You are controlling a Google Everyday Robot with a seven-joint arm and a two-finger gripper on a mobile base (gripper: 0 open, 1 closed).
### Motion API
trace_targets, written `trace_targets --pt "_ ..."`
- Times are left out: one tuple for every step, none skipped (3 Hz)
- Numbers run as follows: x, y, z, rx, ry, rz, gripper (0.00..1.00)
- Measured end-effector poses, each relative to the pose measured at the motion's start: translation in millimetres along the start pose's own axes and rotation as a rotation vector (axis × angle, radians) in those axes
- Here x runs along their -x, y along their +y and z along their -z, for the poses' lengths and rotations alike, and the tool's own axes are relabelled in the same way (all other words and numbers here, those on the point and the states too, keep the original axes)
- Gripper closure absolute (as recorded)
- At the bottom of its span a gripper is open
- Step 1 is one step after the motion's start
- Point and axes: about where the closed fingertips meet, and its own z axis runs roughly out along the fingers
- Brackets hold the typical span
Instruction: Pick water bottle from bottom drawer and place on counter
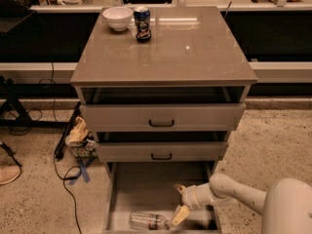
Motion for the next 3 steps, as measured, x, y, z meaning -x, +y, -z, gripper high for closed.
trace_targets --pt "-4 0 -4 -0.006 0.001 -0.006 0.0" --pt "-4 1 -7 -0.007 0.0 0.006 0.0" --pt "-4 -3 -16 -0.032 0.003 0.097 0.0"
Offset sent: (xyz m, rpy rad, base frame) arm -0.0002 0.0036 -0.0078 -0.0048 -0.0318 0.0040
